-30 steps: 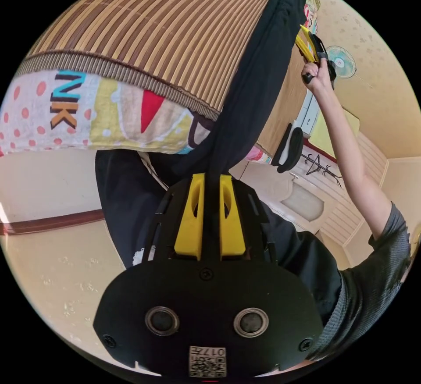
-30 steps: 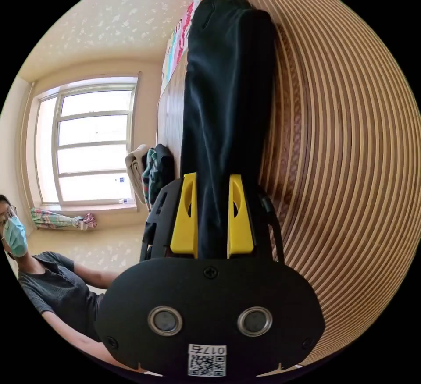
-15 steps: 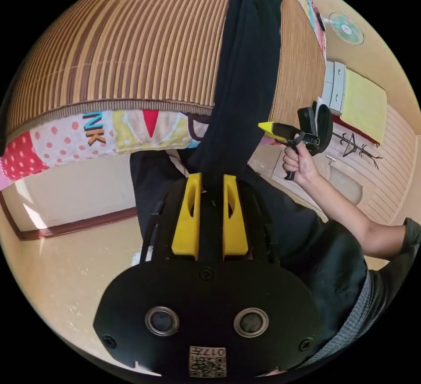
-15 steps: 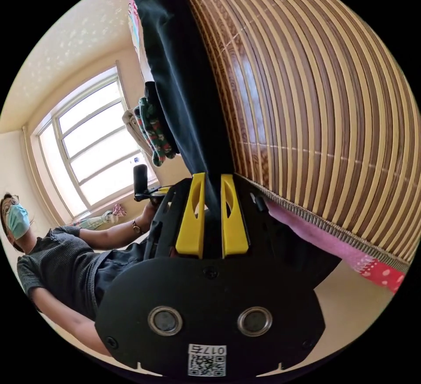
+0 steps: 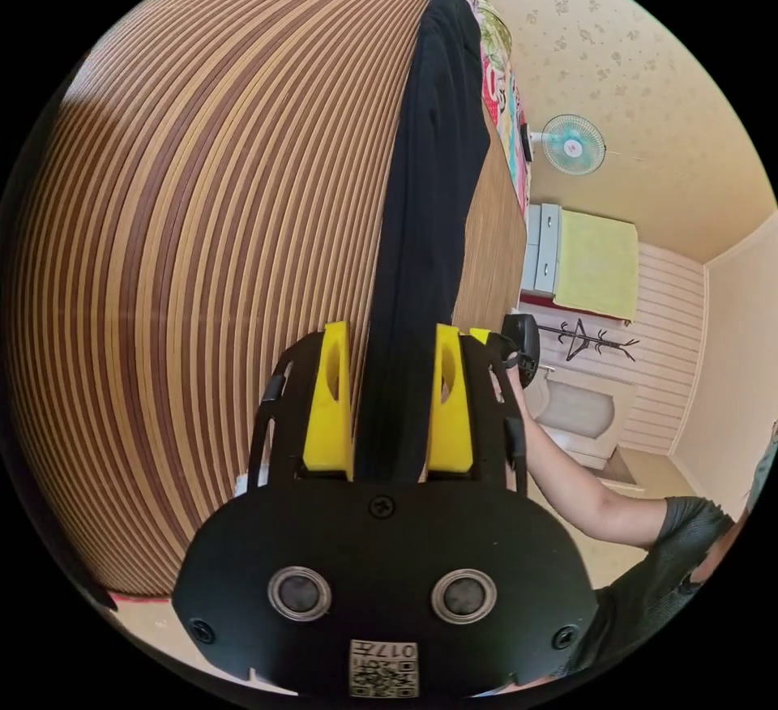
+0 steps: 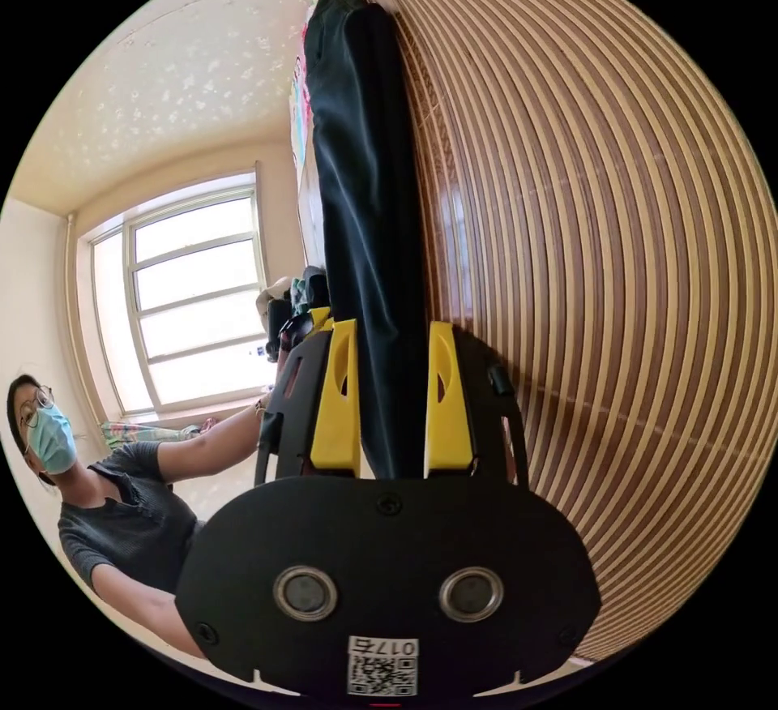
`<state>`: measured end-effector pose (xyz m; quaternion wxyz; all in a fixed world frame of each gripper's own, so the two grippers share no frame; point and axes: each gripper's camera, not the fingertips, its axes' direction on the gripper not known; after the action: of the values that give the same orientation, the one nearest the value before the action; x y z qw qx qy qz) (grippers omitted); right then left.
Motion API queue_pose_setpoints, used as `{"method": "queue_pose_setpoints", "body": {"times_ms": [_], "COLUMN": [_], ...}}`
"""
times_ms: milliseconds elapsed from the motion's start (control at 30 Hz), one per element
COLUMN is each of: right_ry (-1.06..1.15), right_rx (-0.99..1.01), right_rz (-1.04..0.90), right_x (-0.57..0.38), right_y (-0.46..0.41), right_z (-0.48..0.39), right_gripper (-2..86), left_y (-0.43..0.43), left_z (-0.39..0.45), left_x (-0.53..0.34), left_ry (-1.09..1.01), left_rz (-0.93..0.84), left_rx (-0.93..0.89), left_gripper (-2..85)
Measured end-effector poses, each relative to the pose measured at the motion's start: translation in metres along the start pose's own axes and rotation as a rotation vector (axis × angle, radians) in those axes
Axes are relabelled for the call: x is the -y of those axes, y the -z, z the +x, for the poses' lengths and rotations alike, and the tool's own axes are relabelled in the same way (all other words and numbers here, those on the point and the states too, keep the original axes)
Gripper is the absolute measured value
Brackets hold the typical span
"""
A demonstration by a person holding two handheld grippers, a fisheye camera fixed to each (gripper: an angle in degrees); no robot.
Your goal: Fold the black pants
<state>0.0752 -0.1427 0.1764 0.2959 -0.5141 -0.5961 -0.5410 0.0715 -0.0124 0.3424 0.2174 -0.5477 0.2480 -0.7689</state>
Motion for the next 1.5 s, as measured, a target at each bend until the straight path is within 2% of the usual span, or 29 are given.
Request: {"method": "queue_pose_setpoints", "body": {"times_ms": [133,233,367,500,633,800,1067,1133,1233,1367,1500], "right_ry": [-0.012,-0.010,0.094,0.211,0.351,0.577,1.047,1.067,0.999,0.729,0.635], "right_rx": [0.122,0.121,0.320,0.408,0.407,0.358,0.274,0.211,0.099,-0.013,-0.173], "right_rz": [0.041,0.032,0.099,0.090,0.073,0.081,0.129,0.162,0.222,0.201,0.231], "right_x": [0.021,0.010,-0.040,-0.102,-0.179,-0.251,-0.324,-0.325,-0.299,-0.207,-0.143], "right_y": [-0.009,-0.012,0.007,0.024,0.046,0.079,0.133,0.140,0.142,0.129,0.105], "right_z": [0.012,0.011,-0.006,-0.046,-0.118,-0.222,-0.393,-0.413,-0.420,-0.373,-0.331], "right_gripper": [12.2,12.9,13.5,13.9,14.1,14.1,13.5,13.3,12.8,11.9,10.9], "left_y": [-0.023,-0.041,-0.019,0.018,0.055,0.117,0.195,0.206,0.207,0.164,0.104], "left_z": [-0.001,-0.004,0.008,0.051,0.106,0.205,0.345,0.369,0.386,0.363,0.314], "left_x": [0.019,0.012,-0.037,-0.113,-0.191,-0.295,-0.364,-0.364,-0.334,-0.237,-0.132], "left_ry": [0.015,0.045,-0.062,-0.256,-0.413,-0.646,-1.022,-1.060,-0.951,-0.751,-0.598], "left_rz": [-0.018,-0.096,-0.059,-0.084,-0.105,-0.042,0.049,0.050,0.082,0.074,0.061], "left_rx": [-0.043,-0.055,-0.218,-0.370,-0.375,-0.401,-0.492,-0.482,-0.416,-0.292,-0.137], "left_gripper": [10.9,7.3,5.4,5.1,5.0,4.9,4.8,4.9,5.0,5.1,5.0]}}
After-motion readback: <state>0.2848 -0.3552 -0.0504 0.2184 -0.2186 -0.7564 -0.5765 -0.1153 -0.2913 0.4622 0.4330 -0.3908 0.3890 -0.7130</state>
